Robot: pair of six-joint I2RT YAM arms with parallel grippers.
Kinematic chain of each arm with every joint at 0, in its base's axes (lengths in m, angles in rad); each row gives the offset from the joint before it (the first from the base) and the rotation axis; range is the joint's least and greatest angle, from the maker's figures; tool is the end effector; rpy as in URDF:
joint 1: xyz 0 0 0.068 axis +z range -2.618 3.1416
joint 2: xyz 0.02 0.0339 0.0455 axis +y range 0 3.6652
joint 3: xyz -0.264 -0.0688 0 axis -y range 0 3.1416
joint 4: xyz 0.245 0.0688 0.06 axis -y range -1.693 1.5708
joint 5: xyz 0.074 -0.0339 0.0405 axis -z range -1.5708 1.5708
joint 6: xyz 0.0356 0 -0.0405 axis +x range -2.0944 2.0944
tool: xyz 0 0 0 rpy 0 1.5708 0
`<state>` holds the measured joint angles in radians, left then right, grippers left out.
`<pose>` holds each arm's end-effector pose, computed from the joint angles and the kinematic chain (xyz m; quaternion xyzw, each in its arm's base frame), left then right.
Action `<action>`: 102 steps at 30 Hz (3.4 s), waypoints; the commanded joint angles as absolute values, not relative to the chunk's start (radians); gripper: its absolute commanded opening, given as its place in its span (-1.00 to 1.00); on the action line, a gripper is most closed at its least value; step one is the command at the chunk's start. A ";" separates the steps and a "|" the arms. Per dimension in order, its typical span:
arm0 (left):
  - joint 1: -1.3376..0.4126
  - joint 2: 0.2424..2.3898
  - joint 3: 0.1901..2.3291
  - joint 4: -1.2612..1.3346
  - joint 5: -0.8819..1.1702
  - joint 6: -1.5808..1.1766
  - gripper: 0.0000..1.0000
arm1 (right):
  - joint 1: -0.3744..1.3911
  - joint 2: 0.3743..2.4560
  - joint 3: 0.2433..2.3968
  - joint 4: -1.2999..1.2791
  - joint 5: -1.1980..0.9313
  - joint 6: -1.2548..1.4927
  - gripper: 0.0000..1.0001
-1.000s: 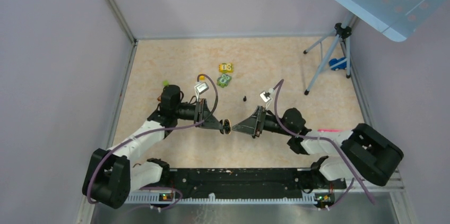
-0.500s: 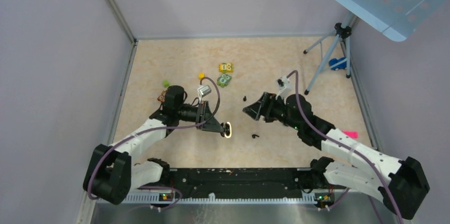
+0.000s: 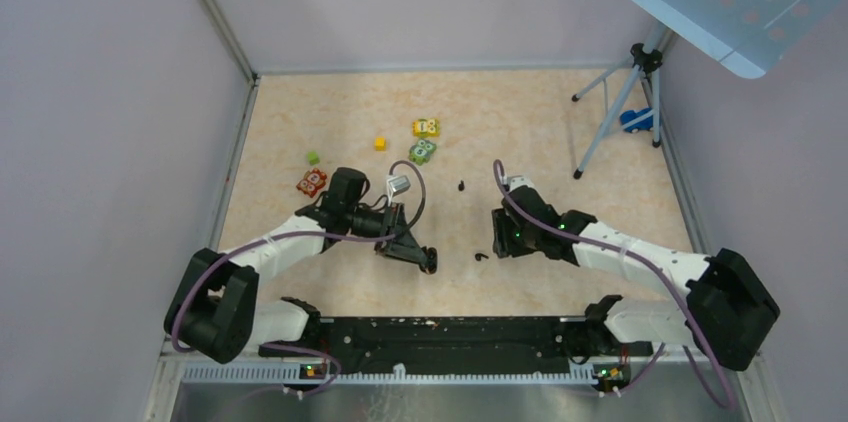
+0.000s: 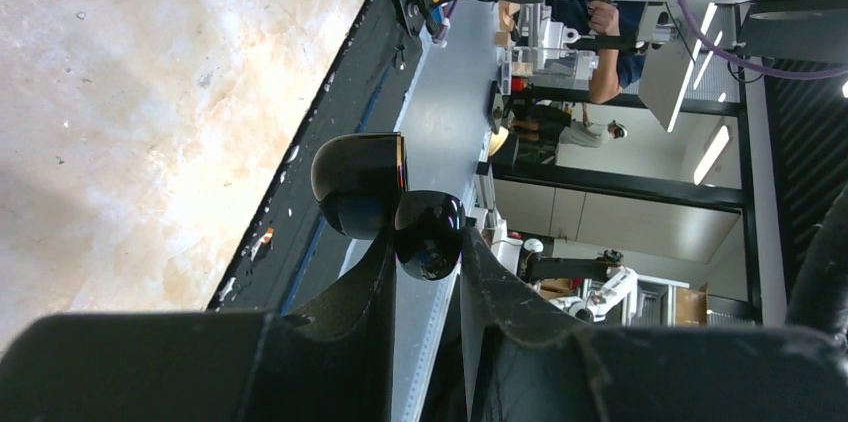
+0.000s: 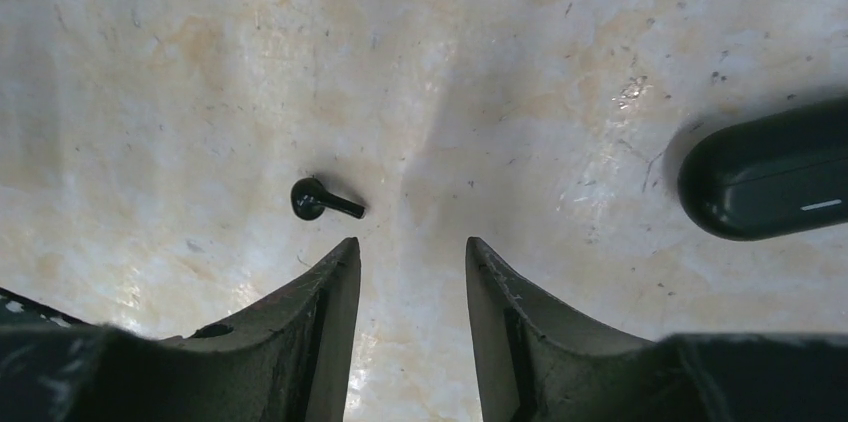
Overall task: Insert the wireless bluetooth earbuds into the charging case
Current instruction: Pick up the left earbud from the center of the board.
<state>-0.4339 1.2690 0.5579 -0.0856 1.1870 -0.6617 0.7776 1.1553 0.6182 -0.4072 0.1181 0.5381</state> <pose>0.1924 -0.1255 0.1887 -0.1225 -0.7867 0.6051 0.0026 0.1588 0.1505 0.1927 -0.0954 0.9451 0.1437 0.2777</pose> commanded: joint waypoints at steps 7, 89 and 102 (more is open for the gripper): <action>-0.439 1.257 0.631 -0.093 1.161 -0.634 -1.00 | 0.846 1.329 0.717 -0.341 0.056 0.428 -0.13; -0.438 1.304 0.643 -0.121 1.130 -0.591 -1.00 | 0.828 1.226 0.612 -0.273 0.100 0.627 -1.00; -0.438 1.311 0.646 -0.123 1.152 -0.595 -1.00 | 0.830 1.170 0.532 -0.279 0.353 0.859 -1.00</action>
<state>-0.4347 1.3045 0.6174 -0.1574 1.1110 -0.6067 0.8345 1.1290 0.5339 -0.3058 0.2687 0.7731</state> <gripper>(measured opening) 0.295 0.014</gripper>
